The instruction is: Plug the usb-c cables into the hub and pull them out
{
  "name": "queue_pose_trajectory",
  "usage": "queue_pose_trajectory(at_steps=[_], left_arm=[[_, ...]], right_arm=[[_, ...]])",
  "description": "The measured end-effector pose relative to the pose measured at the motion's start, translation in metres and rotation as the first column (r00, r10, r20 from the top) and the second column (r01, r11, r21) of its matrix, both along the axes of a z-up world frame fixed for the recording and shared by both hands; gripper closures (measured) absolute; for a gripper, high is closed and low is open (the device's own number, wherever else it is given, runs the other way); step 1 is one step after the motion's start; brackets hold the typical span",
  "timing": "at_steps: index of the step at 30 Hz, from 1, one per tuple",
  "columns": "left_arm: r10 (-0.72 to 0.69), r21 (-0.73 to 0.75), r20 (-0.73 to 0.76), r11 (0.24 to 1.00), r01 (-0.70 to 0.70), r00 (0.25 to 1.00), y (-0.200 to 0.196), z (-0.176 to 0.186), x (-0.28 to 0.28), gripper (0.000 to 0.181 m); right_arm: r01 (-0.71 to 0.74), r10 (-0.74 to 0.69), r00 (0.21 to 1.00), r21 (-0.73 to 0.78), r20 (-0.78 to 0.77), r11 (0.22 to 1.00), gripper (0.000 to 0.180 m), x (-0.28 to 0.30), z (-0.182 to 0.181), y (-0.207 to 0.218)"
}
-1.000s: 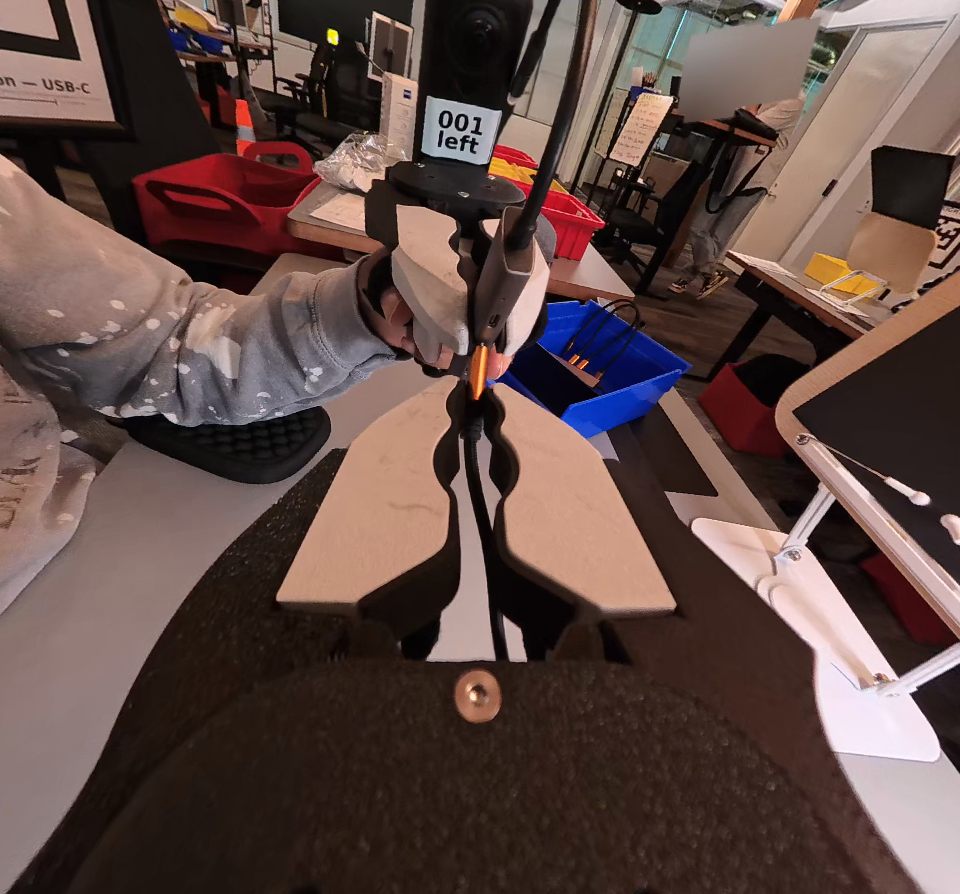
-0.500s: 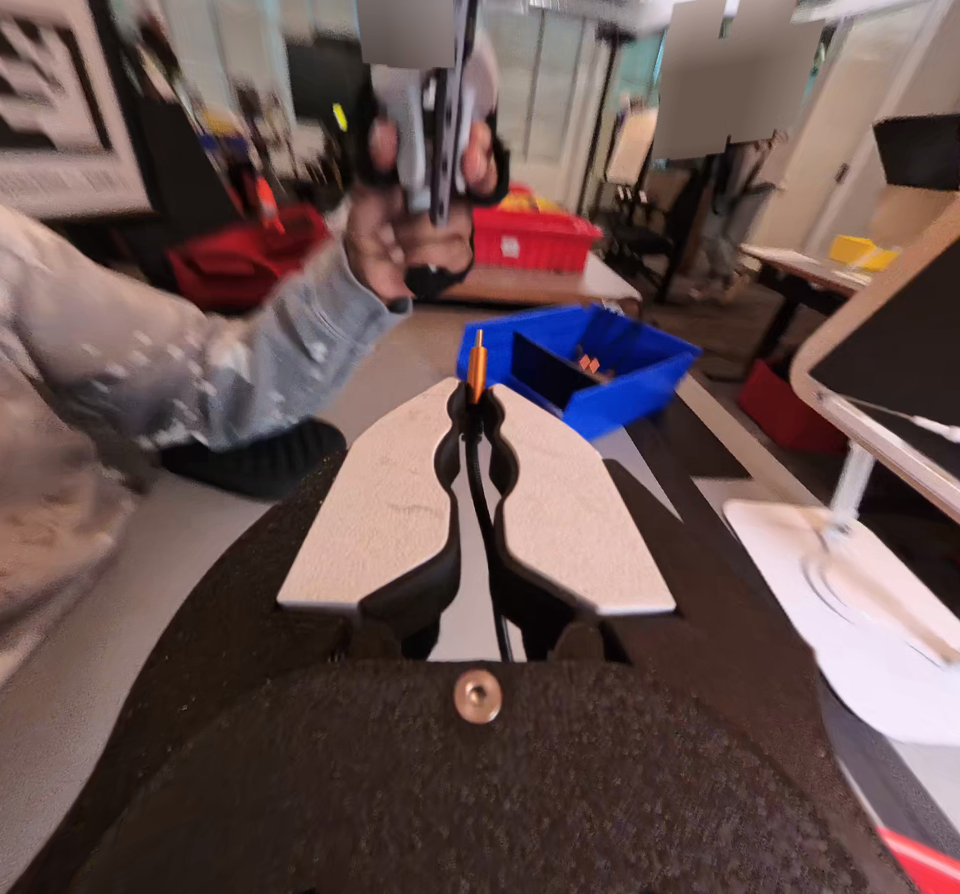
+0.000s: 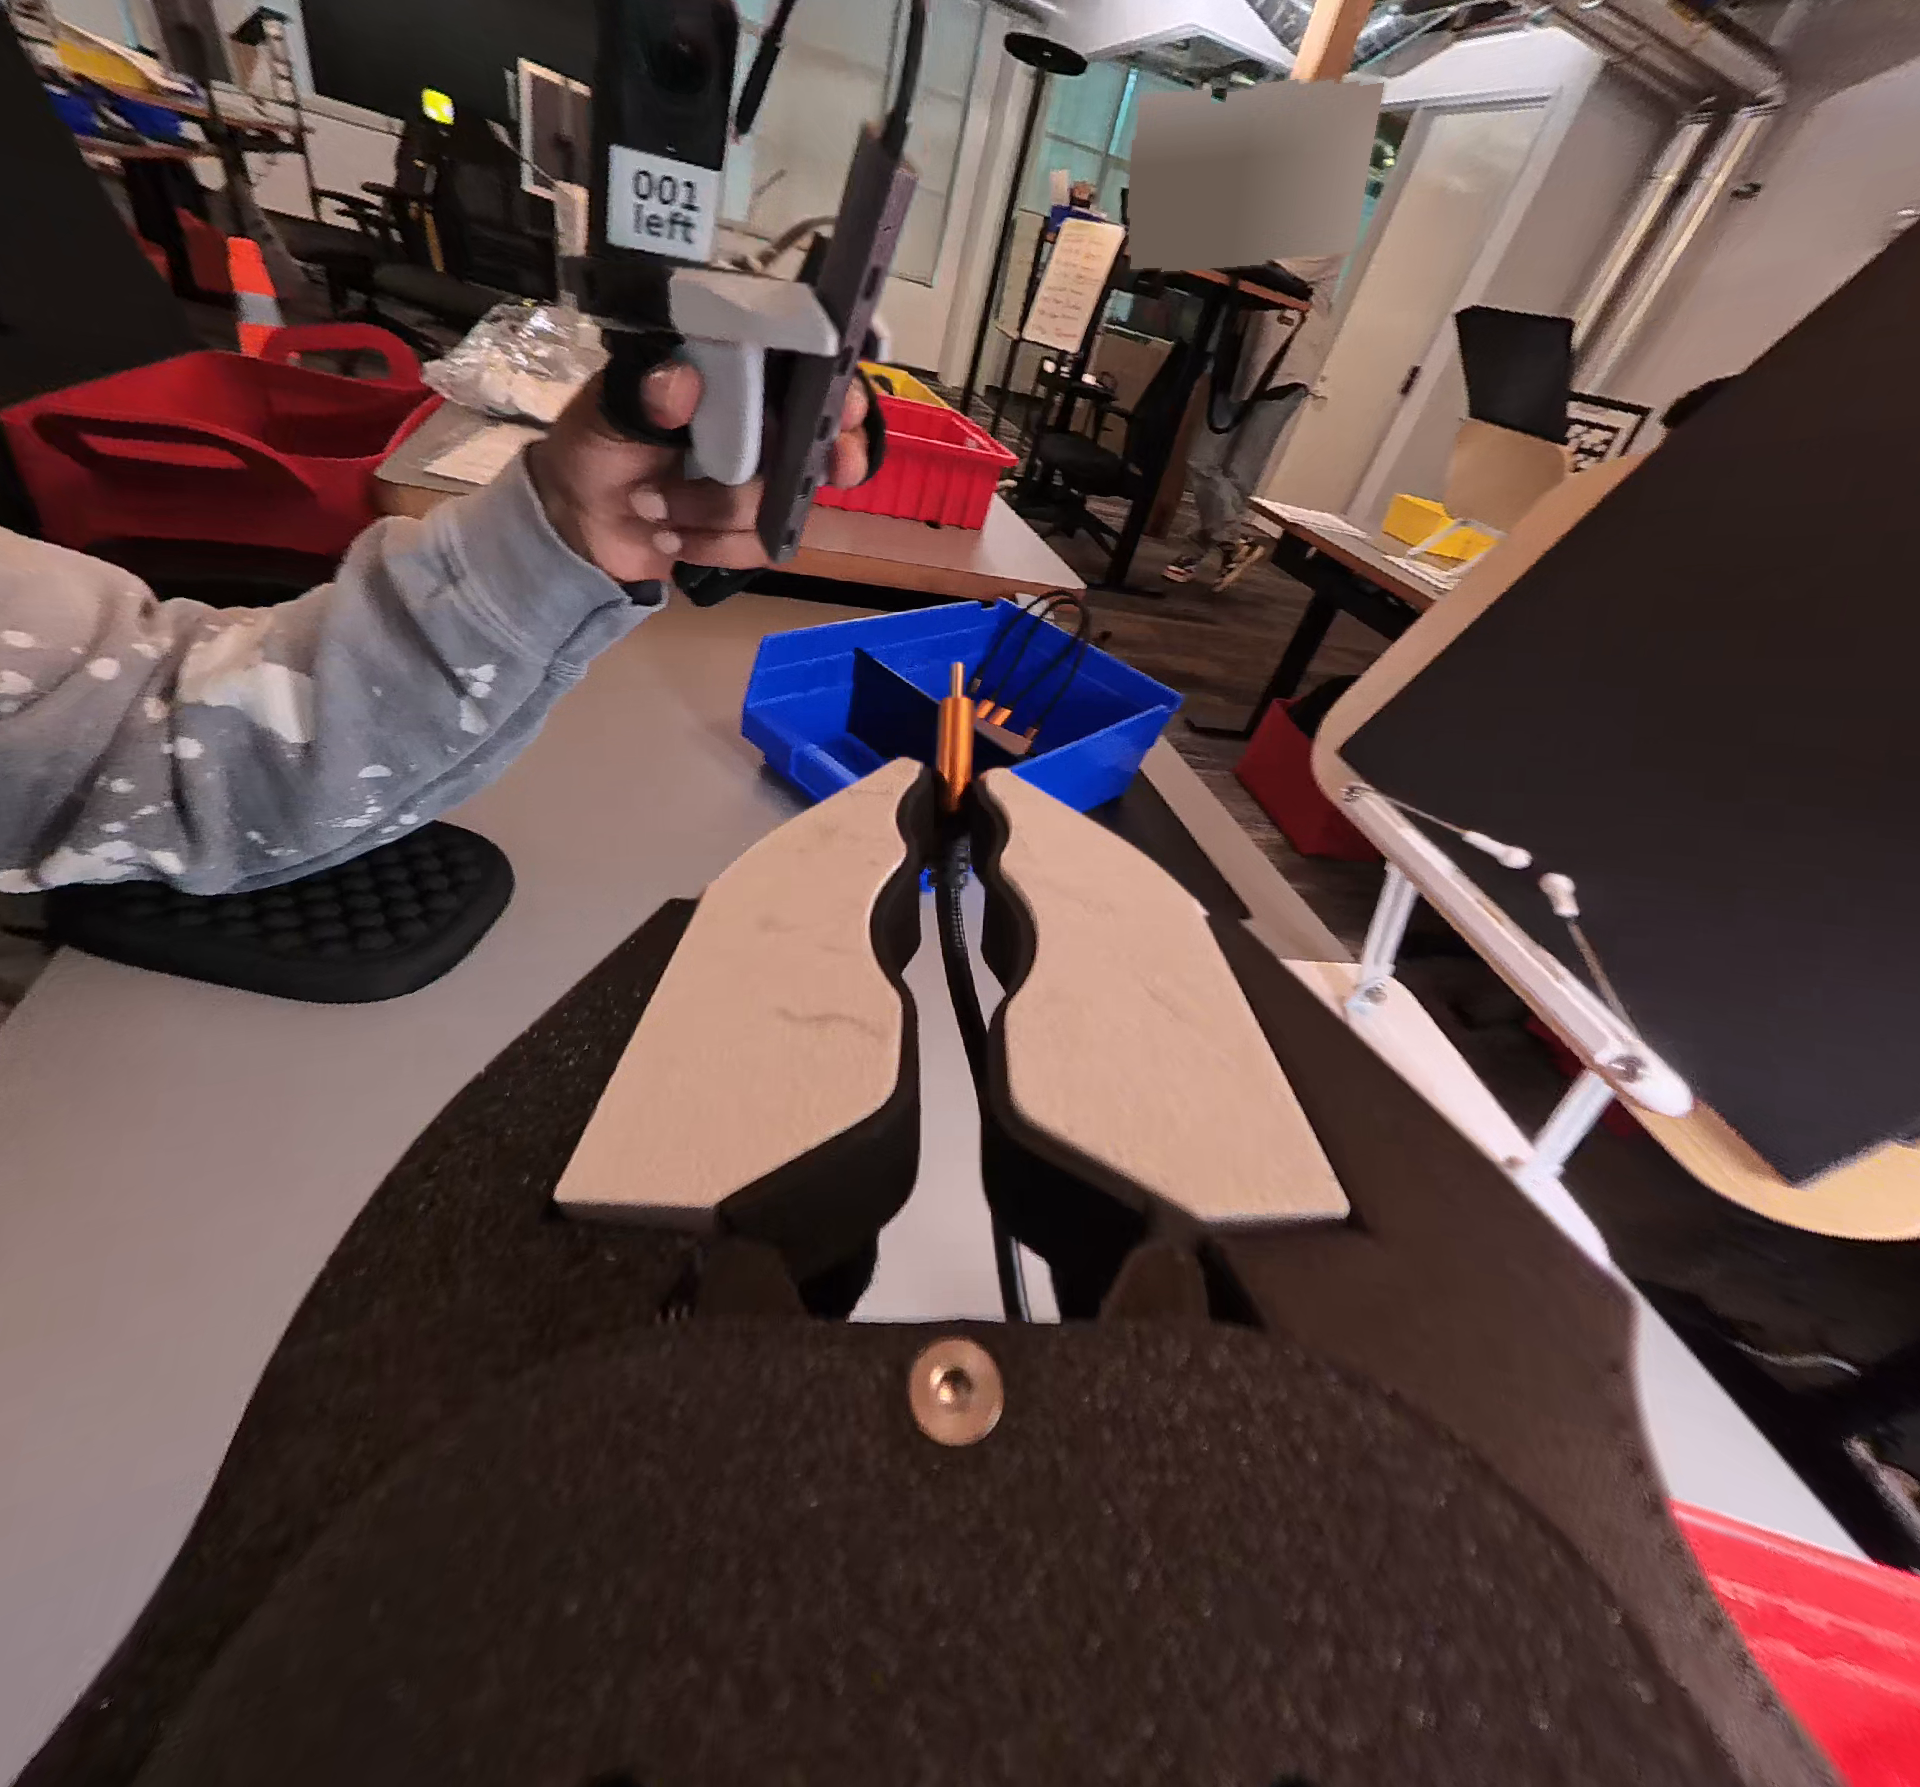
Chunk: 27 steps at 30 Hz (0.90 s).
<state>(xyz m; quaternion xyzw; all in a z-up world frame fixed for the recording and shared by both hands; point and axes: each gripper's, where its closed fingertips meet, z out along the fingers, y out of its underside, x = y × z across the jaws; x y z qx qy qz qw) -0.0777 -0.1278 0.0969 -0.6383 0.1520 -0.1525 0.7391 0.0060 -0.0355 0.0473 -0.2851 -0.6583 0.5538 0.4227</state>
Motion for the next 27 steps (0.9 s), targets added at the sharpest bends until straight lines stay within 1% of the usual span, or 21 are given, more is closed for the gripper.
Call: queue_pose_trajectory(at_steps=[3,6,8,10,12,14,15,17,20,22,24,27], left_arm=[[0.014,-0.021,-0.022,1.000,-0.014,1.000,0.006,-0.005,0.001,0.171],[0.010,-0.039,-0.030,0.999,-0.011,1.000,0.011,-0.010,0.003,0.171],[0.008,-0.050,-0.036,0.999,-0.010,0.999,0.013,-0.013,0.004,0.171],[0.007,-0.057,-0.045,0.998,-0.010,0.999,0.015,-0.015,0.006,0.171],[0.008,-0.060,-0.056,0.998,-0.011,0.998,0.015,-0.016,0.008,0.171],[0.011,-0.062,-0.072,0.998,-0.015,0.997,0.014,-0.016,0.009,0.171],[0.010,-0.064,-0.080,0.998,-0.015,0.997,0.013,-0.016,0.010,0.171],[0.007,-0.064,-0.086,0.998,-0.013,0.996,0.011,-0.015,0.011,0.171],[0.000,-0.069,-0.077,0.998,-0.005,0.997,0.011,-0.014,0.012,0.171],[-0.003,-0.076,-0.079,0.997,-0.003,0.997,0.012,-0.016,0.012,0.171],[-0.001,-0.082,-0.083,0.997,-0.005,0.997,0.013,-0.017,0.013,0.171],[-0.003,-0.090,-0.087,0.996,-0.004,0.996,0.016,-0.020,0.014,0.171]], right_arm=[[0.083,-0.085,0.996,0.052,0.030,0.995,0.174,-0.006,0.011,0.026],[0.178,-0.183,0.982,0.091,0.051,0.980,0.174,-0.015,0.035,0.062],[0.275,-0.284,0.958,0.148,0.046,0.950,0.173,-0.024,0.051,0.093],[0.368,-0.379,0.925,0.171,0.034,0.914,0.174,-0.031,0.064,0.124],[0.432,-0.449,0.892,0.189,0.051,0.882,0.173,-0.036,0.061,0.150],[0.479,-0.502,0.861,0.201,0.079,0.854,0.173,-0.036,0.043,0.169],[0.485,-0.514,0.850,0.209,0.119,0.850,0.173,-0.034,0.025,0.175],[0.491,-0.537,0.821,0.238,0.195,0.838,0.173,-0.029,-0.017,0.185],[0.440,-0.520,0.769,0.281,0.372,0.853,0.173,-0.015,-0.088,0.189],[0.399,-0.519,0.724,0.339,0.453,0.852,0.173,-0.004,-0.125,0.190],[0.362,-0.525,0.676,0.387,0.518,0.848,0.173,0.006,-0.151,0.190],[0.322,-0.564,0.596,0.474,0.571,0.820,0.173,0.015,-0.175,0.196]])
